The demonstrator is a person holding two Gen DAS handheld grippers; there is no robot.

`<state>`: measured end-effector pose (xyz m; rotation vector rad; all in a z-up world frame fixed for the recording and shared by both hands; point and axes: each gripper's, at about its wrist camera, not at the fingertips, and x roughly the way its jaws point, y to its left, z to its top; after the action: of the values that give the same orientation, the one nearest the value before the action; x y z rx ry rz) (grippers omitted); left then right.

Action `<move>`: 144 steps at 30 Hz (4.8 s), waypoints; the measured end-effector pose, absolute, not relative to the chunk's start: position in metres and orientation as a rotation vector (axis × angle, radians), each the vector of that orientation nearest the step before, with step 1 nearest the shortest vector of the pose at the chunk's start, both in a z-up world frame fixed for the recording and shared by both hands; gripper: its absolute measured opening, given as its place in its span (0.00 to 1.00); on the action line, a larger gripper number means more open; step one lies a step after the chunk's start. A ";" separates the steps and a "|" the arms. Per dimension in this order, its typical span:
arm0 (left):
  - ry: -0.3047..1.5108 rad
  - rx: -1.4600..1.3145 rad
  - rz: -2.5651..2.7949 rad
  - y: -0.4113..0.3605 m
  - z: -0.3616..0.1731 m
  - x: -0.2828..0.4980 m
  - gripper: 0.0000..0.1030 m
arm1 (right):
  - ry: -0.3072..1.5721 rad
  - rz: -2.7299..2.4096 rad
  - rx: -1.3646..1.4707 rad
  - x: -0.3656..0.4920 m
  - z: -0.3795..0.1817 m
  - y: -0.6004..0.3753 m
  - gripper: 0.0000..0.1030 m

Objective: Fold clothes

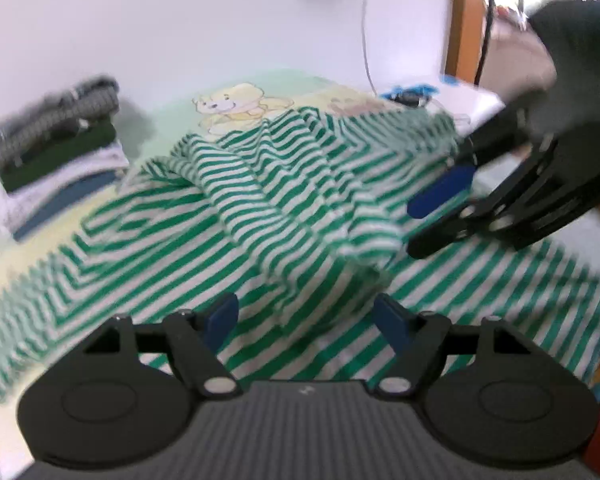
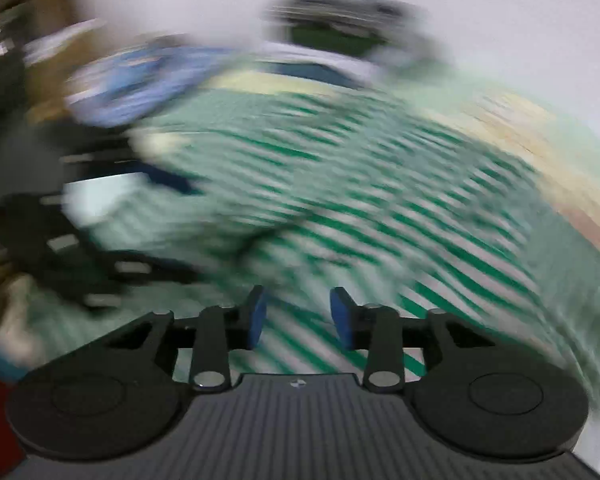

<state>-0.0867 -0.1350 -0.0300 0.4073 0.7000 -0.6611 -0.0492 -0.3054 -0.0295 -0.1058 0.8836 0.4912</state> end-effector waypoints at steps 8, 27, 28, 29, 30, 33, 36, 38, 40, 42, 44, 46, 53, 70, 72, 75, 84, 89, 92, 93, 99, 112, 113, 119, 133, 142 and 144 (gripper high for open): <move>0.735 0.355 -0.632 -0.164 -0.041 -0.062 0.71 | 0.897 0.299 0.268 -0.044 -0.069 -0.329 0.37; 0.958 -0.313 -0.515 -0.070 -0.051 -0.027 0.11 | 0.859 0.302 0.250 -0.062 -0.041 -0.369 0.07; 0.952 -0.263 -0.494 -0.074 -0.055 -0.030 0.11 | 0.872 0.302 0.242 -0.063 -0.043 -0.370 0.07; 0.945 -0.214 -0.473 -0.079 -0.060 -0.032 0.13 | 0.886 0.301 0.233 -0.063 -0.046 -0.371 0.07; 0.938 -0.166 -0.452 -0.083 -0.064 -0.035 0.14 | 0.913 0.292 0.210 -0.062 -0.055 -0.368 0.07; 0.914 -0.048 -0.453 -0.095 -0.054 -0.039 0.21 | 0.923 0.243 0.186 -0.061 -0.055 -0.369 0.12; 0.885 0.015 -0.452 -0.095 -0.044 -0.047 0.21 | 0.807 0.222 0.140 -0.057 -0.030 -0.371 0.15; 0.873 0.045 -0.449 -0.100 -0.041 -0.051 0.21 | 0.728 0.246 0.128 -0.048 -0.015 -0.366 0.20; 0.858 0.083 -0.441 -0.106 -0.041 -0.054 0.21 | 0.682 0.283 0.139 -0.028 -0.008 -0.351 0.30; 0.844 0.124 -0.432 -0.114 -0.041 -0.057 0.22 | 0.675 0.306 0.150 -0.001 -0.013 -0.334 0.34; 0.850 0.162 -0.428 -0.121 -0.045 -0.058 0.22 | 0.708 0.323 0.156 0.029 -0.027 -0.319 0.34; 0.849 0.189 -0.423 -0.125 -0.048 -0.060 0.22 | 0.761 0.312 0.166 0.056 -0.046 -0.306 0.34; 0.858 0.176 -0.446 -0.129 -0.054 -0.070 0.16 | 0.824 0.311 0.308 0.090 -0.066 -0.294 0.02; 0.761 0.146 -0.496 -0.071 0.000 -0.002 0.37 | 0.729 0.089 0.269 0.061 -0.039 -0.353 0.27; 0.742 0.135 -0.493 -0.075 0.004 0.032 0.39 | 0.731 0.115 0.302 0.066 -0.037 -0.353 0.27; 0.753 0.074 -0.490 -0.082 0.000 0.078 0.51 | 0.708 0.200 0.285 0.083 -0.032 -0.334 0.31; 0.900 -0.219 -0.416 -0.092 -0.042 0.171 0.53 | 0.719 0.330 0.355 0.171 -0.060 -0.313 0.37; 0.941 -0.309 -0.369 -0.091 -0.060 0.193 0.31 | 0.825 0.430 0.548 0.198 -0.083 -0.325 0.32; 0.934 -0.312 -0.351 -0.089 -0.062 0.198 0.04 | 0.850 0.470 0.583 0.201 -0.088 -0.325 0.08; 0.930 -0.306 -0.340 -0.089 -0.062 0.198 0.03 | 0.838 0.476 0.582 0.198 -0.086 -0.326 0.07; 0.866 -0.327 -0.341 -0.072 -0.055 0.192 0.03 | 0.742 0.349 0.464 0.177 -0.080 -0.334 0.07; 0.821 -0.294 -0.367 -0.049 -0.056 0.194 0.15 | 0.533 0.202 0.375 0.138 -0.059 -0.333 0.38; 0.824 -0.278 -0.356 -0.050 -0.059 0.195 0.16 | 0.527 0.230 0.364 0.136 -0.058 -0.330 0.36; 0.813 -0.240 -0.334 -0.058 -0.078 0.207 0.22 | 0.669 0.394 0.283 0.151 -0.079 -0.295 0.22; 0.752 -0.077 -0.270 -0.024 -0.045 0.111 0.41 | 0.642 0.409 0.235 0.124 -0.080 -0.289 0.28; 0.782 0.028 -0.259 -0.042 -0.080 0.075 0.49 | 0.663 0.379 0.300 0.137 -0.079 -0.288 0.24; 0.770 0.022 -0.258 -0.042 -0.081 0.067 0.56 | 0.659 0.392 0.249 0.133 -0.075 -0.280 0.26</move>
<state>0.0669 -0.0416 -0.0814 0.0216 0.7700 -0.2583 0.1333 -0.2797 -0.0747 0.2492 0.6591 0.3922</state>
